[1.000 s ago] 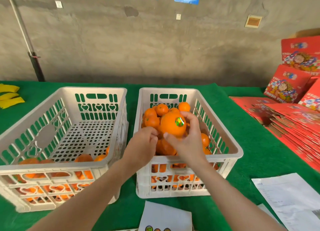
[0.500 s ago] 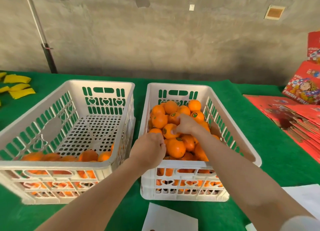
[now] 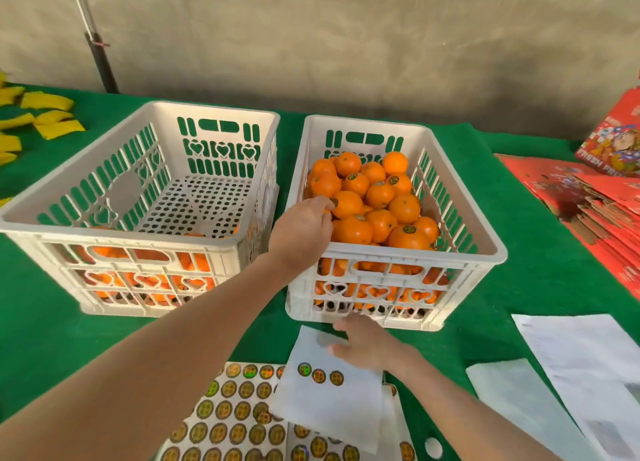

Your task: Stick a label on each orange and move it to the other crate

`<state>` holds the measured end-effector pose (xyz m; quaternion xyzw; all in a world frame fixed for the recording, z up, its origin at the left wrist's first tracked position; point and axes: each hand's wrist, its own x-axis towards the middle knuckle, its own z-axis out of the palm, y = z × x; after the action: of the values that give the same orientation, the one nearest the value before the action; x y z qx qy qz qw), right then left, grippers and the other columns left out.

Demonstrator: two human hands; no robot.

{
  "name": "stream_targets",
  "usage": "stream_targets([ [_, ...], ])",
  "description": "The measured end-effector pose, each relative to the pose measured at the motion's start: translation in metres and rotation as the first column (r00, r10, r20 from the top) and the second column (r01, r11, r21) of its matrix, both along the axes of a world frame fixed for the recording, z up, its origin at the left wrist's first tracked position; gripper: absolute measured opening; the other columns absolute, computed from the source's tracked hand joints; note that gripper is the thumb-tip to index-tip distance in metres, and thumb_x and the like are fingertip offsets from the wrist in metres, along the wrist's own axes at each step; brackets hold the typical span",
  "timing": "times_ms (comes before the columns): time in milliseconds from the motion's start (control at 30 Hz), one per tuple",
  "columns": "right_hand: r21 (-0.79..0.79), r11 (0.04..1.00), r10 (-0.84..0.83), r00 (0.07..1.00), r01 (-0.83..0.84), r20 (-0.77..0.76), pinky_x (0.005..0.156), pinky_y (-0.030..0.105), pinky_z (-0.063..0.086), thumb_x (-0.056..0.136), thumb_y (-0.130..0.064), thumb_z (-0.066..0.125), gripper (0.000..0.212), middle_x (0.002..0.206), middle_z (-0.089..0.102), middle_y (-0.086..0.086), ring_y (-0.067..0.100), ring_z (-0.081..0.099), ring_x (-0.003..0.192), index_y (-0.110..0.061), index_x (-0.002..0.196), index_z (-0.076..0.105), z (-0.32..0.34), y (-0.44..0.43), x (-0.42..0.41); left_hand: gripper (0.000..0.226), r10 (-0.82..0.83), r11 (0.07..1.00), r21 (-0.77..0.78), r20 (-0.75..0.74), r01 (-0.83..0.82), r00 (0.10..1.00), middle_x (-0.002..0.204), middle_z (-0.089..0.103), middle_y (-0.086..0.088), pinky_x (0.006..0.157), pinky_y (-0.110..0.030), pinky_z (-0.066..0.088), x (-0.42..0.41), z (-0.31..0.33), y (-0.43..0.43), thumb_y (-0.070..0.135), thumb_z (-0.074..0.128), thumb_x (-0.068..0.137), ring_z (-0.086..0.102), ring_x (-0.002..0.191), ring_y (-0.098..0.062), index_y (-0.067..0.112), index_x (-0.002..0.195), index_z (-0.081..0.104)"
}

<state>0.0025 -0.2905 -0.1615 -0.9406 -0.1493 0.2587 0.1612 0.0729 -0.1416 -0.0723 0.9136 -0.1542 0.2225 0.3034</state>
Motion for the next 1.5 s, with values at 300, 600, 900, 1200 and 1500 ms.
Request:
stream_targets([
  [300, -0.062, 0.982, -0.167, 0.976, 0.178, 0.141, 0.077, 0.03, 0.043, 0.085, -0.035, 0.056, 0.027, 0.096, 0.052, 0.008, 0.027, 0.049, 0.101, -0.008, 0.082, 0.058, -0.049, 0.016, -0.002, 0.02, -0.16, 0.977, -0.116, 0.143, 0.177, 0.977, 0.105, 0.06, -0.008, 0.09, -0.016, 0.042, -0.084, -0.038, 0.022, -0.002, 0.059, 0.084, 0.054, 0.099, -0.016, 0.001, 0.103, 0.063],
  [600, 0.498, 0.81, -0.334, 0.942, 0.309, -0.042, 0.061, 0.023, 0.036, 0.088, -0.019, 0.065, 0.022, 0.074, 0.053, -0.005, 0.01, 0.051, 0.069, -0.022, 0.07, 0.052, -0.004, -0.02, -0.013, 0.019, -0.099, 0.935, -0.254, -0.856, -0.246, 0.507, 0.076, 0.061, -0.011, 0.072, -0.032, 0.048, -0.097, -0.103, 0.035, 0.023, 0.063, 0.089, 0.059, 0.073, -0.026, 0.004, 0.086, 0.067],
  [900, 0.27, 0.959, -0.177, 0.56, -0.088, 0.809, 0.098, 0.047, 0.035, 0.073, -0.012, 0.076, 0.051, 0.128, 0.045, 0.012, 0.034, 0.043, 0.119, -0.019, 0.118, 0.054, 0.01, -0.006, -0.05, 0.017, -0.385, 0.753, -0.547, -0.817, -0.365, 0.429, 0.085, 0.059, -0.033, 0.082, -0.043, 0.051, -0.102, -0.092, 0.028, 0.005, 0.062, 0.088, 0.06, 0.08, -0.042, -0.012, 0.092, 0.062],
  [1200, 0.224, 0.954, -0.072, 0.571, -0.201, 0.818, 0.073, 0.039, 0.044, 0.069, -0.008, 0.078, 0.014, 0.086, 0.062, 0.006, 0.027, 0.055, 0.083, -0.016, 0.08, 0.073, 0.013, 0.007, -0.058, 0.018, -0.402, 0.861, -0.5, -0.781, -0.092, 0.478, 0.054, 0.038, -0.004, 0.048, -0.017, 0.031, -0.103, -0.087, 0.037, 0.006, 0.06, 0.088, 0.032, 0.05, -0.015, -0.005, 0.073, 0.064],
  [1500, 0.322, 0.946, -0.116, 0.902, -0.027, 0.416, 0.08, 0.024, 0.04, 0.087, -0.014, 0.06, 0.007, 0.098, 0.063, -0.002, 0.015, 0.055, 0.093, -0.013, 0.085, 0.066, 0.01, 0.016, -0.06, 0.016, -0.444, 0.87, -0.493, -0.773, 0.012, 0.454, 0.071, 0.055, -0.016, 0.054, -0.017, 0.039, -0.102, -0.087, 0.039, 0.006, 0.057, 0.085, 0.049, 0.059, -0.012, -0.001, 0.09, 0.07],
])
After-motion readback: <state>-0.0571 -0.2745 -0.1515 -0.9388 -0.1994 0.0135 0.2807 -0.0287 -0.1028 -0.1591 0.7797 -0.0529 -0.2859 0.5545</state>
